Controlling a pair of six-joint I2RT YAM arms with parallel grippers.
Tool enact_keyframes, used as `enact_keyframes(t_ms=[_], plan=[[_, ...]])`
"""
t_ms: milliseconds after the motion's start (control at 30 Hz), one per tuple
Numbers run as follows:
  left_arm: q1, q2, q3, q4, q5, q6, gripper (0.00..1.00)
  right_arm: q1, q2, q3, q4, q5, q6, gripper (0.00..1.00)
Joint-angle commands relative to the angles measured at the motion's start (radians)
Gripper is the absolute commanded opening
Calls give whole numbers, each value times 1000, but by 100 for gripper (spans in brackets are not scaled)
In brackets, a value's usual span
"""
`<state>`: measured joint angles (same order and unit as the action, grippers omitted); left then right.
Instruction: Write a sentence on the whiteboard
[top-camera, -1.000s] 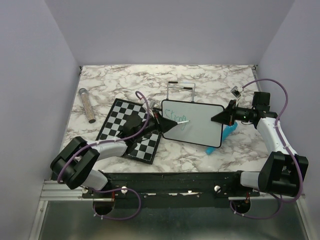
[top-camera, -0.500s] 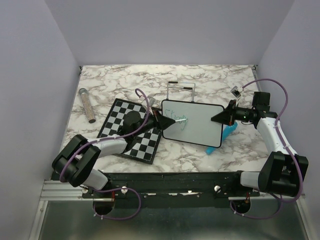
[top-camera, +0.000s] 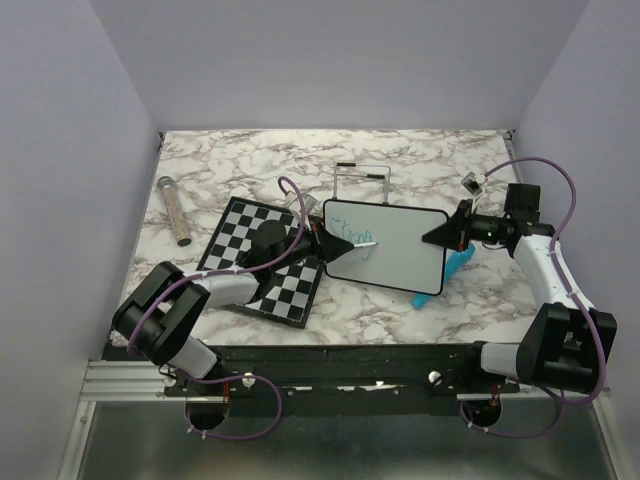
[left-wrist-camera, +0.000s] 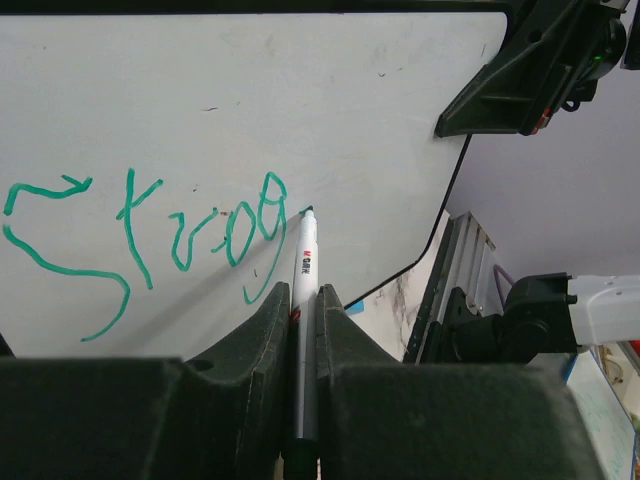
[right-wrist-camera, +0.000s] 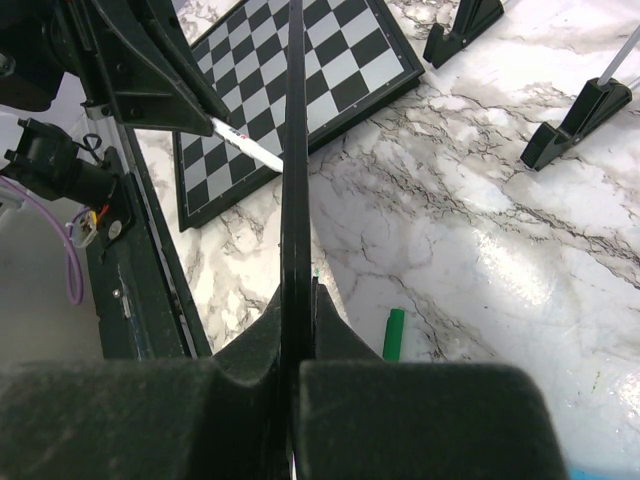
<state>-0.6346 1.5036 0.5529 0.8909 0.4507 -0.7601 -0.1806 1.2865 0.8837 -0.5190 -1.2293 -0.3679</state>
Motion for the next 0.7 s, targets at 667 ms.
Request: enact_keyframes(t_ms=[667], plan=[[44, 7, 16, 59, 11, -15, 0, 4, 4, 12, -13, 37, -55, 1]])
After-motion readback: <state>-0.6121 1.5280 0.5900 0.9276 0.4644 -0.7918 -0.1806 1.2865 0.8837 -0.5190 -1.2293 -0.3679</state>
